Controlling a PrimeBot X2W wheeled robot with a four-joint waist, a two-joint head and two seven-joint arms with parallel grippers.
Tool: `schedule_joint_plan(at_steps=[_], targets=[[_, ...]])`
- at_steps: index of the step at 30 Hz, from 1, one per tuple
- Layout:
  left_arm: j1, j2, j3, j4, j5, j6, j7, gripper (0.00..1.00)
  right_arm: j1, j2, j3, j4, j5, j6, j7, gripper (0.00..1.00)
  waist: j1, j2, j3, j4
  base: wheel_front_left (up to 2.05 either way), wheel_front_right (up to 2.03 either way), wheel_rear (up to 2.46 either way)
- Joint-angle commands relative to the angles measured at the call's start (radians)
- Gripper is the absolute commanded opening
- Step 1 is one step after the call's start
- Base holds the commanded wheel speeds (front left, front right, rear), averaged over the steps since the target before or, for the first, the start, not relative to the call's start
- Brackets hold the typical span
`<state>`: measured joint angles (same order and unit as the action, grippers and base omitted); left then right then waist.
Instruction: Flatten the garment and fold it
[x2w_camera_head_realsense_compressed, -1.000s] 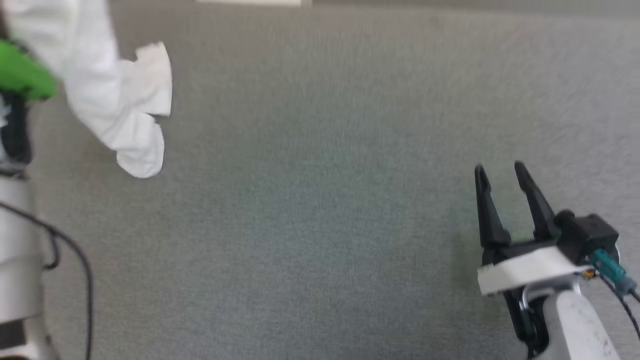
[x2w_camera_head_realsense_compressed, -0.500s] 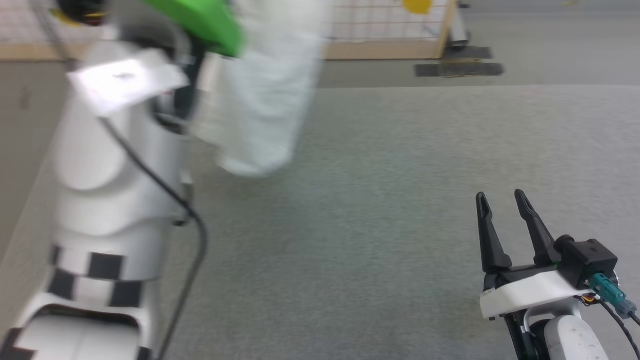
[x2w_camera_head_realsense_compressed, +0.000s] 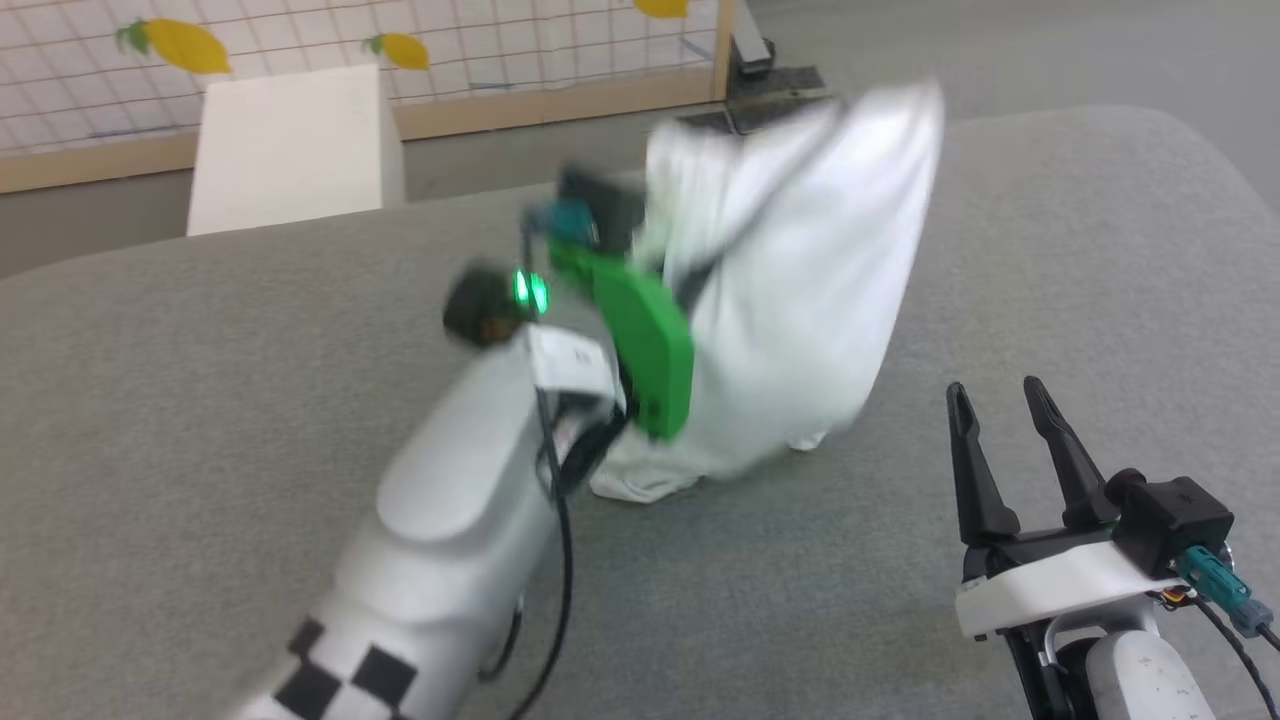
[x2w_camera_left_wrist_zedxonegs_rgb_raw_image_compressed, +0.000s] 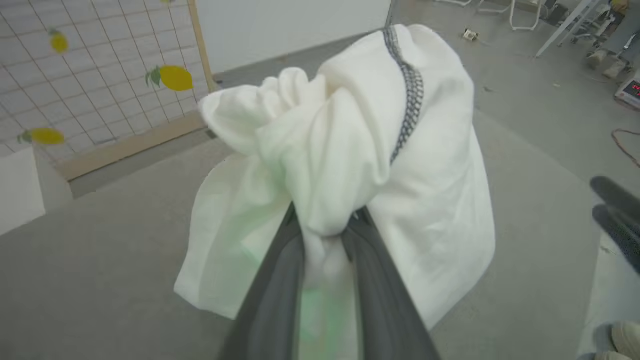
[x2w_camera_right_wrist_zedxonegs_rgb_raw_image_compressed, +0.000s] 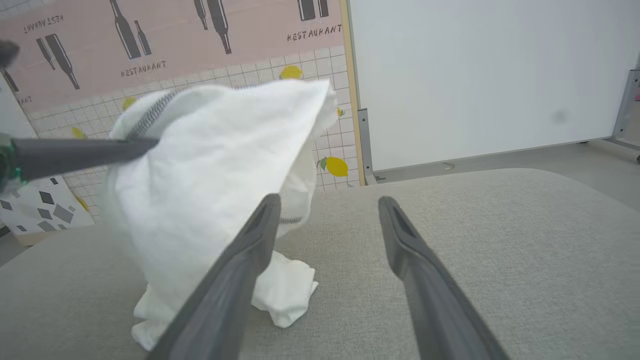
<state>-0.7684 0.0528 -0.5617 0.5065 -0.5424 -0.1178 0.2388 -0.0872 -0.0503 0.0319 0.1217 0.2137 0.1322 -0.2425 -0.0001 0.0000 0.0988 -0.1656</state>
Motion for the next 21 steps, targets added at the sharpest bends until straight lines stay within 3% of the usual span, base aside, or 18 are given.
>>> schedule_joint_plan(at_steps=[1, 10, 11, 12, 21], targets=[[0.047, 0.001, -0.023, 0.042, -0.01, 0.003, 0.034, 0.0, -0.006, 0.0, 0.002, -0.004, 0.01, -0.002, -0.001, 1.0, 0.0001, 0.0, 0.026, -0.036, 0.0, 0.0, 0.0], [0.169, 0.003, -0.109, 0.221, -0.022, 0.019, 0.204, 0.0, -0.008, 0.0, -0.009, -0.001, 0.01, -0.002, -0.006, 1.0, 0.0001, 0.0, 0.053, -0.046, 0.0, 0.0, 0.0], [0.172, 0.002, -0.101, 0.212, -0.034, 0.027, 0.187, 0.26, -0.006, 0.0, -0.01, 0.001, 0.007, -0.002, -0.006, 1.0, 0.0001, 0.0, 0.048, -0.036, 0.0, 0.0, 0.0], [0.163, 0.002, -0.08, 0.169, -0.032, 0.039, 0.093, 1.0, -0.006, 0.0, -0.011, 0.001, 0.001, -0.002, -0.005, 1.0, 0.0001, 0.0, 0.033, -0.017, 0.0, 0.0, 0.0], [0.206, 0.047, 0.077, -0.023, -0.025, 0.1, -0.371, 1.0, 0.022, 0.0, -0.021, -0.023, -0.023, -0.002, 0.018, 1.0, 0.0001, 0.0, -0.039, 0.048, 0.0, 0.0, 0.0]])
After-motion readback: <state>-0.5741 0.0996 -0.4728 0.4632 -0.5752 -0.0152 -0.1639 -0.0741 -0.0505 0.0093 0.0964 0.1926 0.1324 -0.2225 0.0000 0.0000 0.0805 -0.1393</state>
